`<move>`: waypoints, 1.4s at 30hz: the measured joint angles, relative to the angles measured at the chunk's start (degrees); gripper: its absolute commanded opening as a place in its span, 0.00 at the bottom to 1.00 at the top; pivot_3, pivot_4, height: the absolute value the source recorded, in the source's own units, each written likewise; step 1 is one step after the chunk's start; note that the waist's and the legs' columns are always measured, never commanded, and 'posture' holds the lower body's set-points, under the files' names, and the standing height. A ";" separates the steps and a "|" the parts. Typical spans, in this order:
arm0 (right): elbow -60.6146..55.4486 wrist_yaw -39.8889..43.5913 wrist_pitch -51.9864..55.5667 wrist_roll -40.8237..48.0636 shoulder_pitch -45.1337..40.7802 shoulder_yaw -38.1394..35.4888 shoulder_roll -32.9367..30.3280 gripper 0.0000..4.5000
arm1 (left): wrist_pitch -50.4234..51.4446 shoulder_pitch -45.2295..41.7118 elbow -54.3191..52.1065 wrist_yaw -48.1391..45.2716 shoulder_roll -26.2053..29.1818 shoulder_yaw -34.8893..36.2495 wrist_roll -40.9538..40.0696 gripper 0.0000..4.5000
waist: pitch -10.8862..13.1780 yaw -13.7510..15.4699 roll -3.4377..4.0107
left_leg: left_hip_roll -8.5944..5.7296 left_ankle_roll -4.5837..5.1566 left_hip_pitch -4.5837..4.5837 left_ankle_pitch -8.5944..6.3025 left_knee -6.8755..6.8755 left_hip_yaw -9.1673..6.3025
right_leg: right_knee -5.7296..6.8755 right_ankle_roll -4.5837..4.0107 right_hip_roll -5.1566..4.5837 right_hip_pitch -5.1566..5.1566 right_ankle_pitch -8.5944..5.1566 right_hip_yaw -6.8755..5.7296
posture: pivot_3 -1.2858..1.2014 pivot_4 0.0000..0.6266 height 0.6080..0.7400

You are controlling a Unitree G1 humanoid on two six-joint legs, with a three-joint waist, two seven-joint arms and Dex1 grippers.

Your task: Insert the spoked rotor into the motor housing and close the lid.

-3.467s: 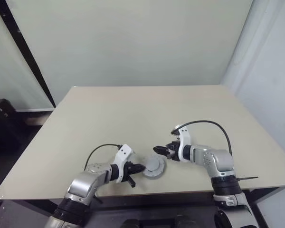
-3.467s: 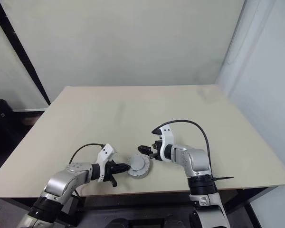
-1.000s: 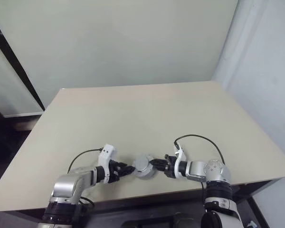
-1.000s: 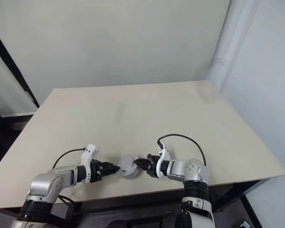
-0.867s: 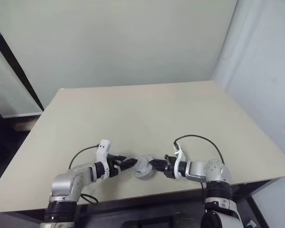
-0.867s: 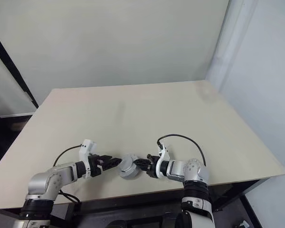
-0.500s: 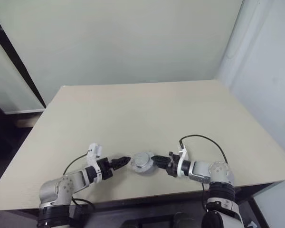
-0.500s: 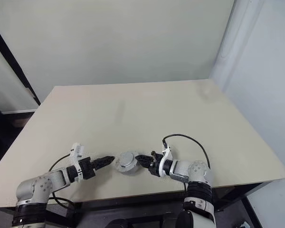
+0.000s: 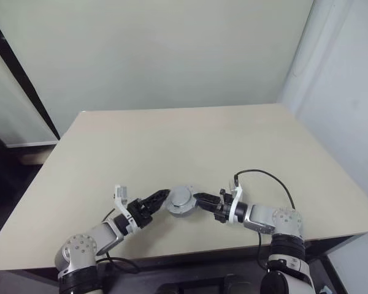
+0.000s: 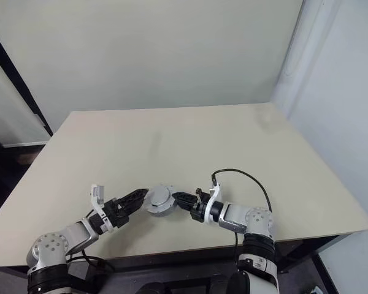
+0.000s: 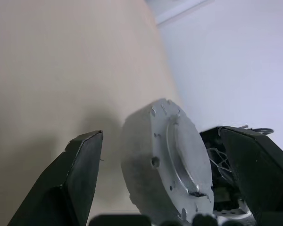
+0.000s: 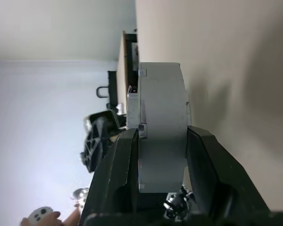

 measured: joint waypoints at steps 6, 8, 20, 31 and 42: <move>-0.08 -1.84 -0.21 2.28 -0.17 0.65 0.02 0.27 | 2.23 0.26 0.73 2.48 -2.61 -1.01 -1.83 0.96 | 0.00 -0.01 0.00 | 0.00 0.00 0.00 0.00 0.09 -0.05 | 0.02 -0.01 0.03 0.04 0.00 0.00 | 0.52 0.00 1.00; -0.08 -2.28 -0.24 2.48 -0.21 0.83 0.02 0.27 | 2.20 0.27 1.06 3.02 -3.63 -1.04 -2.42 0.96 | 0.00 0.00 0.00 | 0.00 0.00 -0.01 0.00 0.13 -0.06 | 0.02 -0.01 0.04 0.05 0.00 0.00 | 0.52 0.00 1.00; -0.10 -3.08 -0.93 5.99 -0.28 1.22 0.03 0.27 | 1.85 0.25 2.60 5.23 -5.25 1.67 -10.64 0.50 | 0.00 -0.01 0.00 | -0.01 0.00 -0.03 0.00 0.29 -0.13 | 0.04 -0.03 0.06 0.13 -0.01 0.00 | 0.52 0.00 1.00; -1.38 -2.19 -3.60 6.57 0.06 4.90 -0.11 0.57 | -1.08 0.19 2.52 6.92 -5.22 1.51 -13.72 0.46 | -0.01 0.00 -0.01 | -0.02 0.00 -0.04 0.00 0.40 -0.17 | 0.06 -0.04 0.09 0.18 -0.01 0.02 | 0.52 0.00 1.00; -3.47 -3.35 -11.10 6.42 1.16 8.32 -0.57 0.73 | -4.77 -0.03 3.20 8.57 -5.79 -0.55 -14.37 0.44 | -0.01 0.01 -0.01 | -0.05 0.00 -0.06 0.00 0.41 -0.21 | 0.06 -0.04 0.11 0.20 -0.01 0.04 | 0.52 0.00 1.00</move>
